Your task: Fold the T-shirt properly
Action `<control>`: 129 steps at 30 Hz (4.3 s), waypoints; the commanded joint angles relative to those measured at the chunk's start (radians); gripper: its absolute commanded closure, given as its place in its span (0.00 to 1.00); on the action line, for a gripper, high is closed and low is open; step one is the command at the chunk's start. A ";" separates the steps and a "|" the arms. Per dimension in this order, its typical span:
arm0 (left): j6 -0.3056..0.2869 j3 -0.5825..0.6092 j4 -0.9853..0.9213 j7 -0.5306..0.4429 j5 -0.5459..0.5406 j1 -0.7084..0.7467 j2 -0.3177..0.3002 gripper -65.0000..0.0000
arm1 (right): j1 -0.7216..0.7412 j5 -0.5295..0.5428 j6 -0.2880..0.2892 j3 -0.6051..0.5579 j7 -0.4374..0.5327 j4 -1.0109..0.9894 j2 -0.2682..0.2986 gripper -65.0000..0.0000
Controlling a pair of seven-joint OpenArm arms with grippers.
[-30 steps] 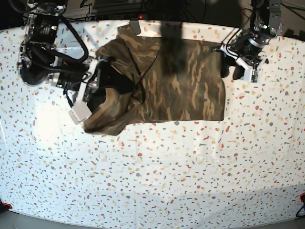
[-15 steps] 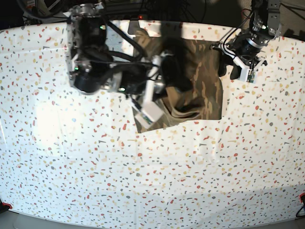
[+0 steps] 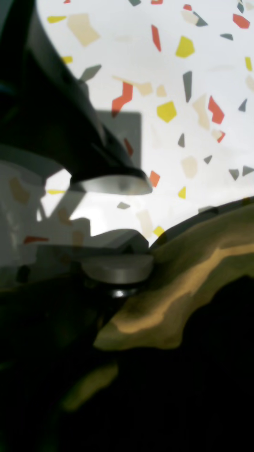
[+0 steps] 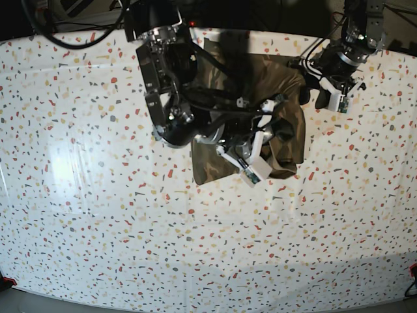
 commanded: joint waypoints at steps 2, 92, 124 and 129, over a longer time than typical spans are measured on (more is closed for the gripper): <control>-0.001 -0.005 0.013 -0.011 0.009 -0.003 -0.009 0.60 | 0.026 0.033 0.008 -0.022 0.040 -0.030 -0.013 1.00; 0.135 -0.085 0.025 0.134 -0.127 -0.027 -0.102 0.88 | 0.112 -0.315 0.011 0.093 0.119 -0.164 0.132 1.00; -0.030 -0.066 0.295 0.225 -0.338 0.194 0.002 0.88 | 0.077 -0.187 0.002 0.104 -0.004 -0.150 0.268 1.00; 0.067 -0.060 0.295 0.156 -0.179 0.192 -0.009 0.88 | 0.003 -0.186 0.003 0.060 0.016 -0.149 0.268 1.00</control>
